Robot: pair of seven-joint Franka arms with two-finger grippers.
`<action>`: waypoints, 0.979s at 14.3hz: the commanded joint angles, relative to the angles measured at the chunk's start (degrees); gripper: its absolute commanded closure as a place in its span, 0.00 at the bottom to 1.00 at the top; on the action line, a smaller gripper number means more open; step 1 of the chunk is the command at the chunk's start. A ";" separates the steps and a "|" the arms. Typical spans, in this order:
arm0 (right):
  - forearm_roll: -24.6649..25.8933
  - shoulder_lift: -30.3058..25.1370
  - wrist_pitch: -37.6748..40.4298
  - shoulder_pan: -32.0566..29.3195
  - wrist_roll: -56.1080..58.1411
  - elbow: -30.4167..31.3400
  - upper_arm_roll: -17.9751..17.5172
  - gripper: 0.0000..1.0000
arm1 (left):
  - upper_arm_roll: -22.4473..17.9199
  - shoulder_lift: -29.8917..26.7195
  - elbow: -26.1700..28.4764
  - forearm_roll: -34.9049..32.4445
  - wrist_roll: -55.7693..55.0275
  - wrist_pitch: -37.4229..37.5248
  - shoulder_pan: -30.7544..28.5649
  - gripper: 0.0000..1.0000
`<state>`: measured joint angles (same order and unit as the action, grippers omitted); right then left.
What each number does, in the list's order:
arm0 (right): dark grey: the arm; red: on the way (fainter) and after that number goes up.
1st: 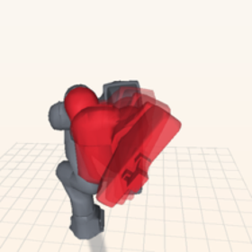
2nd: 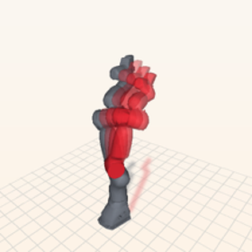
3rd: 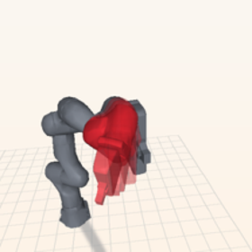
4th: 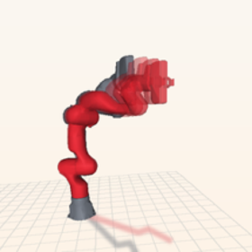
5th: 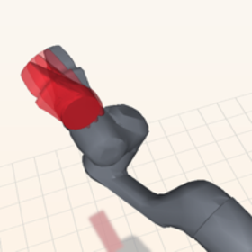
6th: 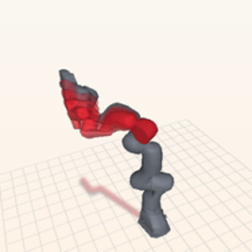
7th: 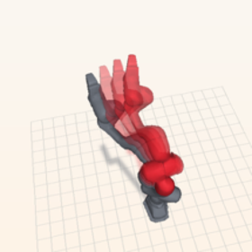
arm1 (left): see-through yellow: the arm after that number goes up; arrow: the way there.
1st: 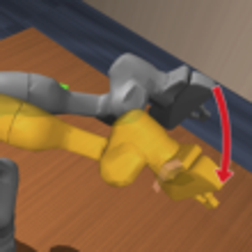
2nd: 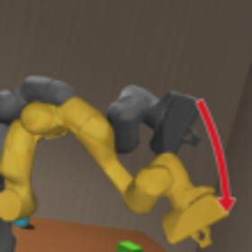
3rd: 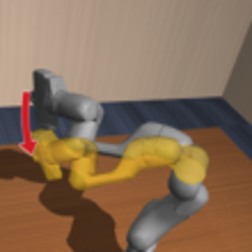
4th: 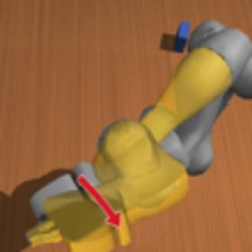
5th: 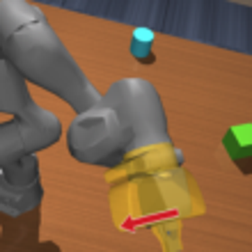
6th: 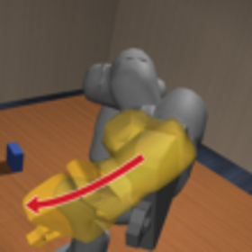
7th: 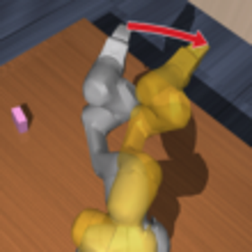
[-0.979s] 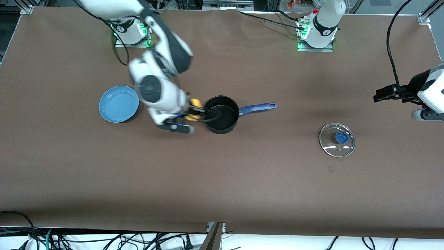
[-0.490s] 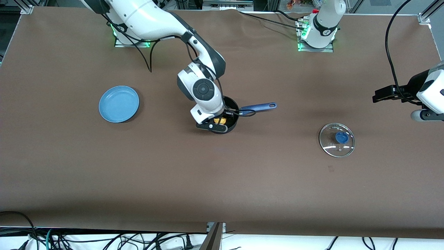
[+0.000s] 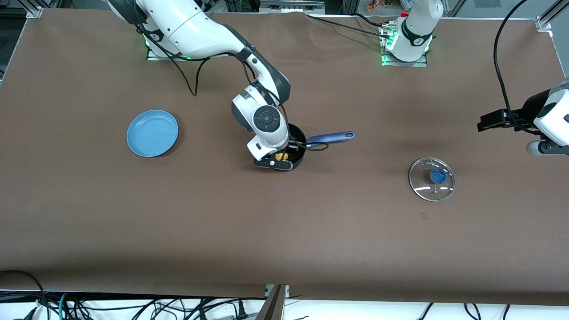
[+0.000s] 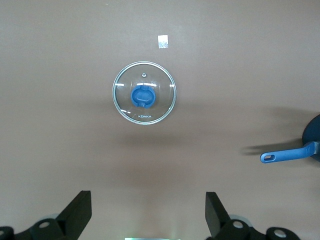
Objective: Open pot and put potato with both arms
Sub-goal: 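Carry the potato over the saucepan with the right gripper, then open the right gripper to drop the potato into the saucepan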
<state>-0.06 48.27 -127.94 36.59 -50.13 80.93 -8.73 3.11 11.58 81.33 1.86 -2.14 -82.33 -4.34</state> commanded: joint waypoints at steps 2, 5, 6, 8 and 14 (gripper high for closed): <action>1.03 -0.45 1.63 0.68 -0.76 -1.91 0.56 0.00 | -0.03 0.37 -1.26 -0.28 -0.68 1.03 0.21 0.00; 0.85 -5.44 7.77 0.15 -0.50 -2.26 1.34 0.00 | -0.03 0.46 -1.26 -0.28 -0.76 0.95 0.21 0.00; 0.94 -8.08 9.62 0.06 -0.23 -2.18 2.57 0.00 | -0.03 0.46 -1.26 -0.28 -0.76 0.95 0.30 0.00; 1.03 -13.09 13.74 0.06 0.29 -2.18 5.38 0.00 | -0.03 0.46 -1.26 -0.28 -0.76 0.95 0.21 0.00; -1.77 -25.05 28.69 -0.81 17.03 -2.00 16.79 0.00 | 0.06 0.46 -1.26 -0.28 -0.76 0.95 0.30 0.00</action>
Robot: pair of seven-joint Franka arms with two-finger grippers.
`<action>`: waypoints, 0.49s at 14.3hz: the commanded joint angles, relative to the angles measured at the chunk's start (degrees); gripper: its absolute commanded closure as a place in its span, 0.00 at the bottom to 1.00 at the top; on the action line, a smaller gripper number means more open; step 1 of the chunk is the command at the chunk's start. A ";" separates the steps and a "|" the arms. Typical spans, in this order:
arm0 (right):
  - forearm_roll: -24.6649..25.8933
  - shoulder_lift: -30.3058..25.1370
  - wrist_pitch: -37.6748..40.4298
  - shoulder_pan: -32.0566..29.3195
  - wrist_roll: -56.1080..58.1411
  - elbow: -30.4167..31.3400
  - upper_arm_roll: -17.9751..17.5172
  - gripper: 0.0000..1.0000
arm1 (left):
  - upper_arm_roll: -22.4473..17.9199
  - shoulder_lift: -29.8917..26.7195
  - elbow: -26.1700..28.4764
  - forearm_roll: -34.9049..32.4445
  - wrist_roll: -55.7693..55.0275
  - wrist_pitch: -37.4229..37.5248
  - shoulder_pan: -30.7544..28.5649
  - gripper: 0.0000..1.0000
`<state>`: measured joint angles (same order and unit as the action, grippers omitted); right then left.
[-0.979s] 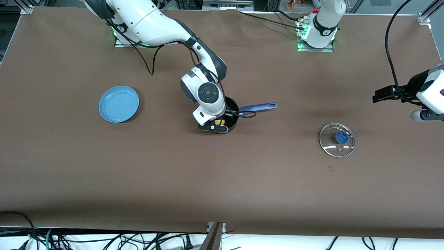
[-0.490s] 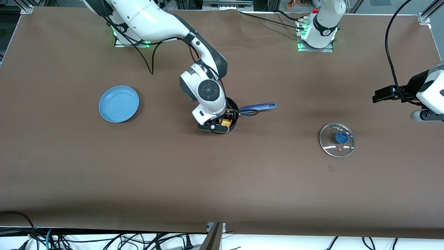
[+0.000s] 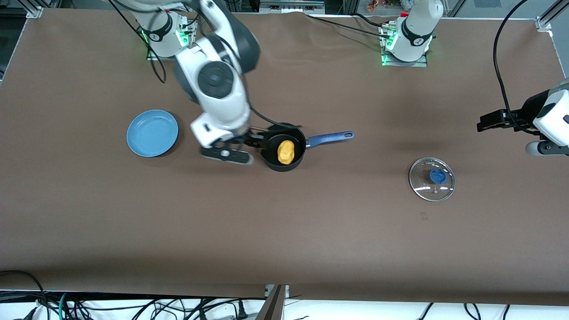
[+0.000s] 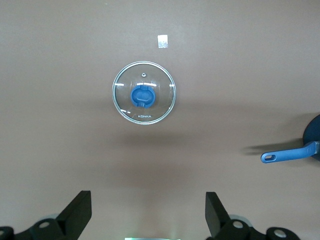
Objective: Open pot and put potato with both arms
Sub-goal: 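Open the right gripper to drop the potato into the saucepan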
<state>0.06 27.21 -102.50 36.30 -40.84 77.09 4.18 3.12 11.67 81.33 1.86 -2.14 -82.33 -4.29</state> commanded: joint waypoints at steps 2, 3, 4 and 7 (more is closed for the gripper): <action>-5.15 -7.16 7.99 -3.14 16.45 1.83 7.41 0.00 | 0.04 0.37 -1.26 -0.28 -0.76 0.94 0.24 0.00; -6.03 -8.56 9.67 -5.95 20.85 2.27 7.42 0.00 | 0.04 0.37 -1.26 -0.28 -0.76 0.94 0.24 0.00; -5.95 -10.32 10.99 -8.67 25.68 3.49 7.24 0.00 | -0.05 0.37 -1.26 -0.28 -0.76 0.94 0.24 0.00; -4.90 -16.73 10.74 -17.20 39.04 10.94 7.15 0.00 | -0.05 0.46 -1.26 -0.28 -0.76 0.94 0.24 0.00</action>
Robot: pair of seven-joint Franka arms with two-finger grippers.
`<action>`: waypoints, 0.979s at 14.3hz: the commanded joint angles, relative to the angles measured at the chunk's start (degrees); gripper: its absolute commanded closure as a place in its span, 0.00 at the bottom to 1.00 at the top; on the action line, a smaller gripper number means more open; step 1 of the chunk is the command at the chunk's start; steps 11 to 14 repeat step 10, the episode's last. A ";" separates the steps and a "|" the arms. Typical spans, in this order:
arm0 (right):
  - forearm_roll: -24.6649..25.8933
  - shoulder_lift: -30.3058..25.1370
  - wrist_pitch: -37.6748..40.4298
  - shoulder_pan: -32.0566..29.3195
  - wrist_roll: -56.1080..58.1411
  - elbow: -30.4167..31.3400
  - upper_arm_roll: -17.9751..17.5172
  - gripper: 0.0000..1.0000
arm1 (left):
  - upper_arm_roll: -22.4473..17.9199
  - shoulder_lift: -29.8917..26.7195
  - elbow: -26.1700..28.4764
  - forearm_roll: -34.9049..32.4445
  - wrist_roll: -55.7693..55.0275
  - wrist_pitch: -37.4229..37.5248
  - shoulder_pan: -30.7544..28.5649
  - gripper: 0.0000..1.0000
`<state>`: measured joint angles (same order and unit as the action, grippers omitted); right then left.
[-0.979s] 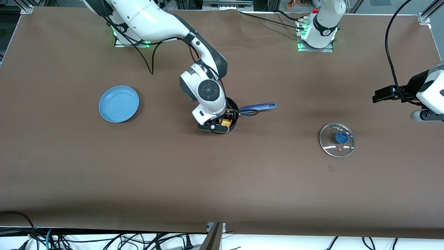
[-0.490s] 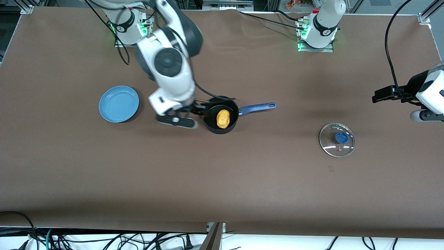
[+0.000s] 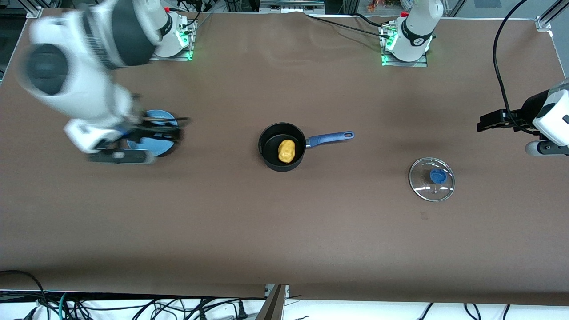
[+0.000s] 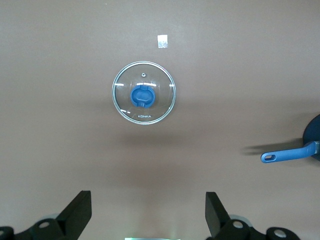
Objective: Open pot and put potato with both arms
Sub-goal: 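Open the right gripper to drop the potato into the saucepan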
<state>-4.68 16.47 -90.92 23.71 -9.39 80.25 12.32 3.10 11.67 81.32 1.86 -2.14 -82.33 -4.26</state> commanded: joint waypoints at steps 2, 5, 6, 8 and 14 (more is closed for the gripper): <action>2.46 -11.17 -2.50 -11.90 12.63 13.15 -5.34 0.00 | -0.02 0.46 -1.26 -0.28 -0.76 0.94 0.21 0.00; 6.08 -14.97 -2.07 -19.66 11.15 16.42 -12.31 0.00 | -0.03 0.63 -1.34 -0.28 -0.76 0.94 0.21 0.00; 6.00 -15.41 -2.25 -20.45 11.41 16.69 -12.41 0.00 | 0.06 0.55 -1.52 -0.28 -0.76 0.94 0.21 0.00; 5.91 -15.68 -1.99 -21.07 11.32 17.04 -12.32 0.00 | -0.03 0.63 -1.52 -0.28 -0.76 0.94 0.13 0.00; 5.91 -14.71 -1.37 -21.08 11.32 16.26 -12.23 0.00 | -0.03 0.63 -1.52 -0.28 -0.76 0.94 0.13 0.00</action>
